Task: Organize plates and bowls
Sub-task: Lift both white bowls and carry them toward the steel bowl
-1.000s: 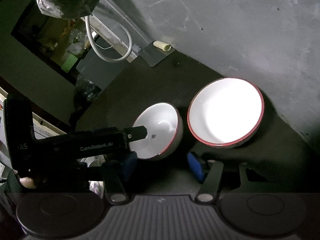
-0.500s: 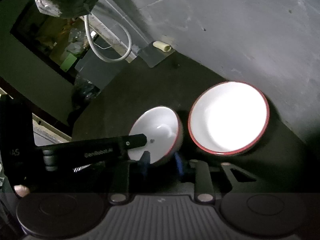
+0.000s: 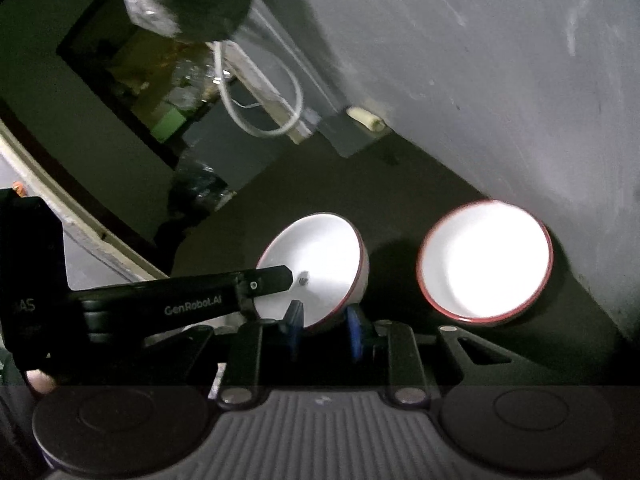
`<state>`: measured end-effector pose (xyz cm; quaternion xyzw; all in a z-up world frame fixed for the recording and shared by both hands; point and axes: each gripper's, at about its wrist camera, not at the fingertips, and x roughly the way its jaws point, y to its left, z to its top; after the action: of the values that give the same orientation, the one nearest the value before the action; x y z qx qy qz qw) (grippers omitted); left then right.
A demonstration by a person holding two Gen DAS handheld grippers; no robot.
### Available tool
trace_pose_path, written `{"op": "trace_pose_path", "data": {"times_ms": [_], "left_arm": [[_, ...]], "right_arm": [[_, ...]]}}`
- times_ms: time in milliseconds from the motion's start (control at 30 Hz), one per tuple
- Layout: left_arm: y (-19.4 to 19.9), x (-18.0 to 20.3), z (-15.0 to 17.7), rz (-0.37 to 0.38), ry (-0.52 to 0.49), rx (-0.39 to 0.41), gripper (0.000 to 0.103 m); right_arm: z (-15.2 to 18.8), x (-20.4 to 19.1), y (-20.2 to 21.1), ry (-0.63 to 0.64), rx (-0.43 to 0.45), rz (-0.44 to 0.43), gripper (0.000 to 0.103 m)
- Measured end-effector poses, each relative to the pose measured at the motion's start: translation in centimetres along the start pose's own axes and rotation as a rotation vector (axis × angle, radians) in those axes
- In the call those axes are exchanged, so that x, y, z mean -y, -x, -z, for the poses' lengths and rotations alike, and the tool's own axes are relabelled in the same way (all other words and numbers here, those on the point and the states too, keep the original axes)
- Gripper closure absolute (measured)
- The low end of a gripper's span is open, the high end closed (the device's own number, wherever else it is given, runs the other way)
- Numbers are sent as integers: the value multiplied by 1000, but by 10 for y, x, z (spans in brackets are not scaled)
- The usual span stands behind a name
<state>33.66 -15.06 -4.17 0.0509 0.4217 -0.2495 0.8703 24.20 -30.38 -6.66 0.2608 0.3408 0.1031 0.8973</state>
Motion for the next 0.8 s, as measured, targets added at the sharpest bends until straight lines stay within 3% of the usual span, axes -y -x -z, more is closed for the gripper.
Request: {"op": "trace_pose_path", "data": {"times_ms": [300,800], "left_arm": [[79,-1,18,-53,34,154,93],[199,-18,95,-181,130,253,92]], "right_arm": [[6,-47,38,124,70,-76,77],[65,-130,81,282,29,-201,77]]}}
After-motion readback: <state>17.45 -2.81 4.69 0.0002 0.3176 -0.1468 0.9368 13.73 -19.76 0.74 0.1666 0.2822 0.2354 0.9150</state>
